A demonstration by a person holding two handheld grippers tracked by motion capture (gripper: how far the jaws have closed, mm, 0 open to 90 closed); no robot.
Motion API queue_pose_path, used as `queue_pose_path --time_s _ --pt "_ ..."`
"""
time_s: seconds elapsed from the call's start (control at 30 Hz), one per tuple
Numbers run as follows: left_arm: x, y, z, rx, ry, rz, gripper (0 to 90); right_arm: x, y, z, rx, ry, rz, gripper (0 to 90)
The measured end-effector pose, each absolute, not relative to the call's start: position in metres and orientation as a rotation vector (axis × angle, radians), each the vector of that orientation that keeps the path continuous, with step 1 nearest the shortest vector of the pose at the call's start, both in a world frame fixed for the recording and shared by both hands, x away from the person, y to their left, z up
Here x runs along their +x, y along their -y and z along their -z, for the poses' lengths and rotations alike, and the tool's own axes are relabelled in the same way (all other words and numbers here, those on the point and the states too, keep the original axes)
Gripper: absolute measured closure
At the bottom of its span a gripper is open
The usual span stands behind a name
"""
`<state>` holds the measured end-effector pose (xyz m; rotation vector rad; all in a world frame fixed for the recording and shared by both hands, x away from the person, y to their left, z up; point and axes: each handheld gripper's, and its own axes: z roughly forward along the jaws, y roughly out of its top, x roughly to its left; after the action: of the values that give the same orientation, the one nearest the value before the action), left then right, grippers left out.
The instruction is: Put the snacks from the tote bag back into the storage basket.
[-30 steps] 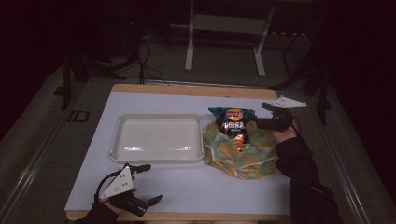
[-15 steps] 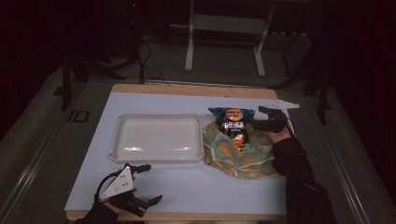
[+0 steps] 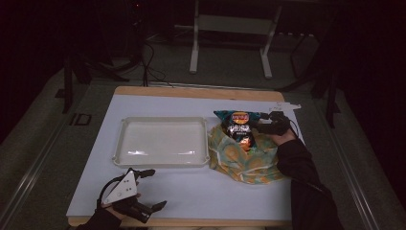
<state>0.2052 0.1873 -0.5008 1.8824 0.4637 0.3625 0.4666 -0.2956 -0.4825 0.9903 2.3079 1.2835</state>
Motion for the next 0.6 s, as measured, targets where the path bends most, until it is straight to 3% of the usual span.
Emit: queue_pose_path --time_s 0.23,0.27,0.33,0.4,0.43,0.6 --pt "0.2053 -0.1872 0.5010 1.884 -0.464 -0.363 0.2 0.4689 0.2929 0.4878 0.961 -2.353 -1.248 56.6" --pt "0.2054 -0.1871 0.5010 1.884 -0.465 -0.362 0.2 0.4691 0.2918 0.4876 0.956 -2.364 -1.240 65.9" --pt "0.2054 -0.1871 0.5010 1.885 -0.463 -0.362 0.2 0.4691 0.2910 0.4874 0.956 -2.367 -1.237 68.7" --pt "0.2053 -0.1871 0.5010 1.886 -0.463 -0.362 0.2 0.4685 0.2899 0.4866 0.954 -2.378 -1.231 79.3" --pt "0.2052 -0.1871 0.5010 1.885 -0.464 -0.362 0.2 0.4677 0.2894 0.4857 0.948 -2.393 -1.242 89.4" --pt "0.2051 -0.1870 0.5010 1.886 -0.463 -0.362 0.2 0.4647 0.2884 0.4812 0.922 -2.406 -1.218 90.0"
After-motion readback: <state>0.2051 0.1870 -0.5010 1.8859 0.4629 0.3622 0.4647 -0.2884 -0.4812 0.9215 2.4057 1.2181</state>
